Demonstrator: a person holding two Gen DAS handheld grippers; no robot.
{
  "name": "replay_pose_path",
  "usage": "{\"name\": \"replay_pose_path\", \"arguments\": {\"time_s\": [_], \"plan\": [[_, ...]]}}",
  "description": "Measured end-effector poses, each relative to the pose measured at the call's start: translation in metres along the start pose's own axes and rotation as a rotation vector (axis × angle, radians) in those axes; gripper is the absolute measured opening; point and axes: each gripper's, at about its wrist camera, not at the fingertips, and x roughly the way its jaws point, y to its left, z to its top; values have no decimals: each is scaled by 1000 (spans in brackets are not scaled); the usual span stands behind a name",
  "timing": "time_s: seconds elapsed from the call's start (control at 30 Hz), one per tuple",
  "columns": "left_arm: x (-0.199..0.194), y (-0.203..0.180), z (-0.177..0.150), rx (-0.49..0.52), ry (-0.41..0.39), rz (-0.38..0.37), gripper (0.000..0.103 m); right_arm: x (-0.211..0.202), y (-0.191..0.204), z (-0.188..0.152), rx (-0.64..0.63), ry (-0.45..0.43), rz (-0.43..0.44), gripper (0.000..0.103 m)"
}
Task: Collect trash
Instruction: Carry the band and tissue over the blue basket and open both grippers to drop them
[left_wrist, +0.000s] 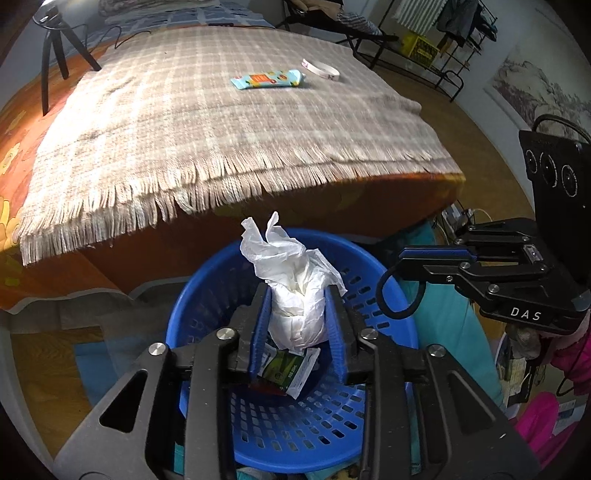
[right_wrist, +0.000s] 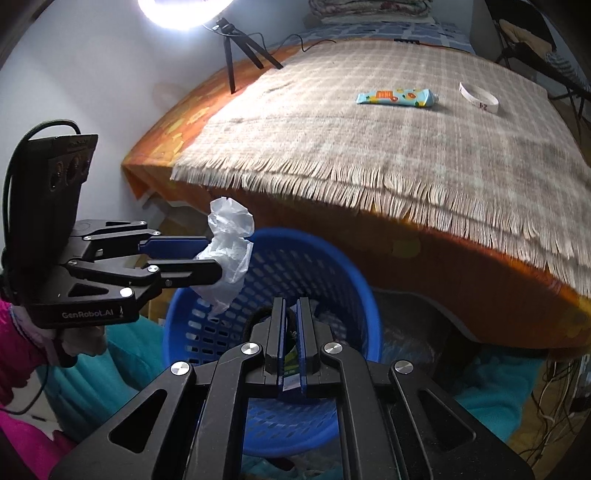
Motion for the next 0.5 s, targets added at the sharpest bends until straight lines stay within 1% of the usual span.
{"name": "replay_pose_path", "arguments": {"time_s": [0.07, 0.17, 0.27, 0.37, 0.43, 0.5], "plan": [[2, -1, -1, 5, 7, 1, 35, 2, 0, -2, 2, 7, -2, 4], [4, -2, -3, 9, 15, 3, 35, 4, 0, -4, 7, 17, -4, 4], [5, -2, -3, 9, 19, 4, 35, 6, -2, -5, 14, 27, -14, 8], [6, -1, -3, 5, 20, 9, 35, 8, -4, -6, 24, 37, -22, 19], [6, 0, -2, -2, 21, 12, 36, 8, -5, -6, 27, 38, -29, 37], [6, 2, -2, -9, 19, 16, 46, 7, -5, -6, 27, 33, -34, 45]]}}
